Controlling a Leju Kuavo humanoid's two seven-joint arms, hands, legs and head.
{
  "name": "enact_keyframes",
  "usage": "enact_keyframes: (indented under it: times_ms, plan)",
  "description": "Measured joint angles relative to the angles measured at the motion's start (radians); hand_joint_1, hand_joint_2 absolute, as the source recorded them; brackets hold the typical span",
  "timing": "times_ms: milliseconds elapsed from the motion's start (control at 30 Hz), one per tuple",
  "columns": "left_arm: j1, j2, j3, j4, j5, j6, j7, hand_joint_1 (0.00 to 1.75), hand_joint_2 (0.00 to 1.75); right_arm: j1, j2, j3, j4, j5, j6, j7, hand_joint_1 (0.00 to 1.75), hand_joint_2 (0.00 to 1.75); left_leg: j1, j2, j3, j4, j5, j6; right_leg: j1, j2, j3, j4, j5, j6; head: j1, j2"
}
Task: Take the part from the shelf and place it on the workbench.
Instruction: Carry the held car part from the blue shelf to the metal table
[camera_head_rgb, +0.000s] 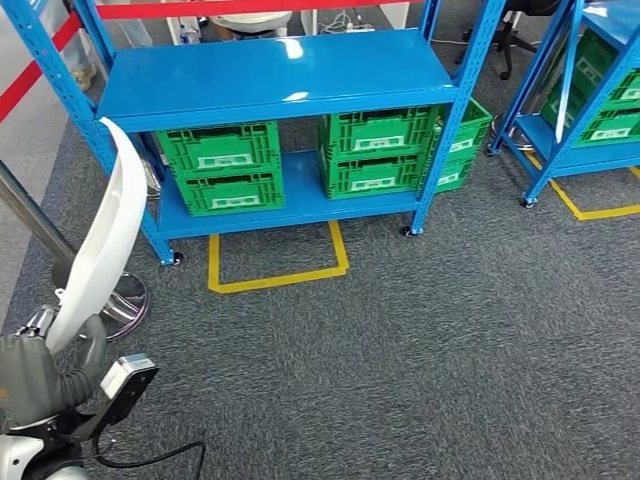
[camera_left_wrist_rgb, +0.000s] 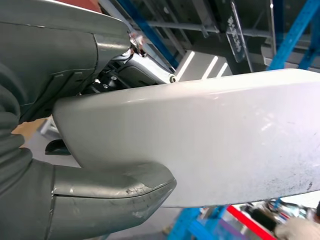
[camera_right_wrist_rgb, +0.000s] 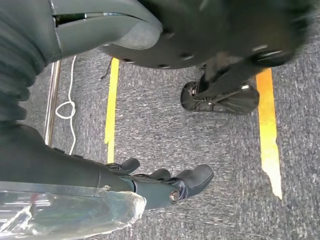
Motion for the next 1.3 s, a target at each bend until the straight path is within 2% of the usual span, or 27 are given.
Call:
enact_keyframes:
  times_ms: [33,133,167,200,233,300,333,367,400,433,500,533,567,633,667,700,733,800,833,867,900,967,1033,1067,1167,1233,1300]
  plan:
    - [-0.001,0.0,0.001,0.002,0.006,-0.004,-0.002,1.75,1.75,-0.002,0.0,0.0,0.0,0.002,0.0,0.0,0.0,1.75,-0.003,0.005,-0.002,0.002,0.002,-0.004,0.002,-0.006,0.02,-0.039,0.006,-0.005,0.0,0.0]
    - [-0.003,0.0,0.001,0.008,0.015,-0.011,-0.006,1.75,1.75,0.001,0.0,-0.003,0.0,0.004,0.0,0.0,0.0,1.75,-0.005,0.017,-0.006,0.006,0.004,-0.019,0.002,0.004,0.017,-0.053,0.011,-0.023,0.0,0.0]
    - [-0.003,0.0,0.002,0.008,0.017,-0.011,-0.006,1.75,1.75,0.002,0.0,-0.005,0.0,0.004,0.0,0.0,0.0,1.75,-0.004,0.011,-0.01,0.016,-0.005,-0.025,0.0,0.009,0.016,-0.054,0.015,-0.03,-0.001,0.0]
    - [-0.003,0.001,0.002,0.009,0.018,-0.011,-0.007,1.75,1.75,0.003,0.001,-0.006,0.0,0.004,0.0,0.0,0.0,1.75,-0.002,0.0,-0.021,0.042,-0.027,-0.032,-0.003,0.013,0.016,-0.056,0.02,-0.037,-0.003,0.0]
    - [-0.003,0.001,0.003,0.009,0.019,-0.011,-0.007,1.75,1.75,0.002,0.001,-0.007,0.0,0.004,0.0,0.0,0.0,1.75,0.001,-0.013,-0.042,0.091,-0.06,-0.038,-0.005,0.018,0.015,-0.056,0.025,-0.043,-0.005,0.0]
    - [-0.003,0.002,0.004,0.013,0.019,-0.012,-0.007,1.75,1.75,0.001,0.001,-0.009,0.0,0.004,0.0,0.0,0.0,1.75,0.004,-0.026,-0.103,0.233,-0.133,-0.046,-0.004,0.029,0.006,-0.055,0.032,-0.048,-0.008,0.0]
    - [-0.002,0.003,0.004,0.015,0.019,-0.012,-0.007,1.75,1.75,0.001,0.001,-0.01,0.0,0.004,0.0,0.0,0.0,1.75,0.006,-0.027,-0.127,0.289,-0.151,-0.047,-0.004,0.036,0.002,-0.054,0.034,-0.049,-0.007,0.0]
    - [-0.002,0.003,0.004,0.017,0.019,-0.012,-0.007,1.75,1.75,0.002,0.001,-0.011,0.0,0.004,0.0,0.0,0.0,1.75,0.006,-0.027,-0.136,0.312,-0.148,-0.048,-0.003,0.044,-0.001,-0.052,0.035,-0.048,-0.008,0.0]
    - [-0.002,0.003,0.005,0.019,0.019,-0.012,-0.007,1.75,1.75,0.003,0.001,-0.012,0.0,0.004,0.0,0.0,0.0,1.75,0.007,-0.029,-0.124,0.291,-0.124,-0.046,-0.003,0.052,-0.002,-0.05,0.036,-0.047,-0.008,0.0]
    - [-0.002,0.003,0.005,0.02,0.02,-0.013,-0.007,1.75,1.75,0.003,0.001,-0.013,0.0,0.004,0.0,0.0,0.0,1.75,0.007,-0.035,-0.096,0.233,-0.086,-0.043,-0.003,0.061,-0.003,-0.047,0.037,-0.047,-0.008,0.0]
    - [-0.003,0.003,0.006,0.021,0.023,-0.017,-0.008,1.75,1.75,0.001,0.002,-0.015,0.0,0.005,0.0,0.0,0.0,1.75,0.008,-0.066,-0.031,0.093,-0.022,-0.032,-0.001,0.079,-0.007,-0.04,0.037,-0.043,-0.007,0.0]
    - [-0.004,0.003,0.006,0.022,0.026,-0.021,-0.01,1.75,1.75,-0.001,0.002,-0.015,0.0,0.006,0.0,-0.001,0.0,1.75,0.008,-0.08,-0.011,0.047,-0.009,-0.028,0.0,0.087,-0.013,-0.036,0.038,-0.039,-0.007,0.0]
    - [-0.005,0.003,0.005,0.022,0.029,-0.025,-0.014,1.75,1.75,-0.002,0.003,-0.016,0.0,0.008,0.0,-0.002,0.0,1.75,0.007,-0.087,-0.005,0.026,-0.008,-0.024,0.0,0.094,-0.021,-0.033,0.039,-0.033,-0.007,0.0]
    - [-0.007,0.004,0.005,0.023,0.037,-0.035,-0.021,1.75,1.75,0.0,0.003,-0.018,0.0,0.011,-0.001,-0.004,0.0,1.75,0.007,-0.077,-0.007,0.017,-0.008,-0.016,-0.003,0.105,-0.034,-0.029,0.044,-0.02,-0.007,0.0]
    - [-0.009,0.004,0.005,0.023,0.042,-0.04,-0.023,1.75,1.75,0.002,0.002,-0.02,0.0,0.012,-0.001,-0.004,0.0,1.75,0.009,-0.069,-0.008,0.013,-0.004,-0.01,-0.003,0.098,-0.041,-0.023,0.039,-0.015,-0.007,0.0]
    - [-0.011,0.005,0.005,0.023,0.048,-0.046,-0.025,1.75,1.75,0.002,0.002,-0.023,0.0,0.013,-0.002,-0.005,0.0,1.75,0.012,-0.06,-0.01,0.009,0.0,-0.004,-0.003,0.085,-0.054,-0.002,0.023,-0.01,-0.004,0.0]
    - [-0.012,0.005,0.005,0.023,0.053,-0.051,-0.026,1.75,1.75,0.002,0.002,-0.025,0.0,0.014,-0.003,-0.006,0.0,1.75,0.014,-0.051,-0.011,0.006,0.004,0.001,-0.003,0.069,-0.075,0.04,-0.004,-0.005,0.001,0.0]
    - [-0.013,0.006,0.004,0.025,0.065,-0.06,-0.029,1.75,1.75,0.0,0.003,-0.03,0.0,0.014,-0.004,-0.006,0.0,1.75,0.013,-0.031,-0.018,0.006,0.006,0.005,-0.008,0.043,-0.135,0.17,-0.074,0.004,0.009,0.0]
    - [-0.013,0.007,0.004,0.027,0.072,-0.065,-0.033,1.75,1.75,0.0,0.003,-0.033,0.0,0.014,-0.005,-0.006,0.0,1.75,0.013,-0.021,-0.02,0.006,0.006,0.005,-0.011,0.039,-0.159,0.226,-0.097,0.008,0.01,0.0]
    - [-0.014,0.007,0.004,0.029,0.08,-0.071,-0.037,1.75,1.75,0.001,0.003,-0.037,0.0,0.014,-0.005,-0.005,0.0,1.75,0.012,-0.011,-0.021,0.007,0.007,0.004,-0.013,0.037,-0.167,0.253,-0.101,0.012,0.01,0.0]
    - [-0.015,0.008,0.004,0.031,0.089,-0.078,-0.041,1.75,1.75,0.003,0.003,-0.041,0.0,0.015,-0.006,-0.004,0.0,1.75,0.013,-0.002,-0.021,0.008,0.007,0.003,-0.016,0.034,-0.155,0.239,-0.086,0.015,0.01,0.0]
    - [-0.02,0.009,0.004,0.037,0.106,-0.092,-0.049,1.75,1.75,0.005,0.003,-0.048,-0.001,0.017,-0.006,-0.002,0.0,1.75,0.013,0.014,-0.021,0.011,0.006,-0.002,-0.019,0.015,-0.081,0.112,-0.024,0.017,0.01,0.0]
    - [-0.029,0.009,0.002,0.042,0.114,-0.099,-0.057,1.75,1.75,0.002,0.004,-0.055,-0.002,0.019,-0.005,-0.002,0.0,1.75,0.009,0.025,-0.022,0.017,0.004,-0.013,-0.016,-0.008,-0.019,-0.003,0.008,0.011,0.01,0.0]
    - [-0.034,0.009,0.0,0.044,0.114,-0.101,-0.06,1.75,1.75,0.001,0.004,-0.058,-0.002,0.02,-0.005,-0.002,0.0,1.75,0.007,0.031,-0.023,0.019,0.004,-0.019,-0.014,-0.013,-0.008,-0.026,0.01,0.005,0.01,0.0]
    - [-0.052,0.009,-0.007,0.05,0.112,-0.107,-0.061,1.75,1.75,0.003,0.006,-0.067,-0.003,0.021,-0.004,-0.002,0.0,1.75,0.009,0.039,-0.024,0.024,0.0,-0.036,-0.012,0.005,-0.012,-0.027,0.014,-0.014,0.01,0.0]
    - [-0.061,0.01,-0.01,0.053,0.113,-0.112,-0.061,1.75,1.75,0.003,0.007,-0.071,-0.003,0.023,-0.004,-0.002,0.0,1.75,0.013,0.013,-0.044,0.076,-0.042,-0.047,-0.016,0.018,-0.011,-0.03,0.021,-0.027,0.007,0.0]
    - [-0.064,0.011,-0.011,0.056,0.116,-0.119,-0.063,1.75,1.75,0.001,0.009,-0.073,-0.004,0.025,-0.003,-0.002,0.0,1.75,0.015,-0.019,-0.098,0.204,-0.113,-0.052,-0.016,0.033,-0.015,-0.03,0.026,-0.035,0.004,0.0]
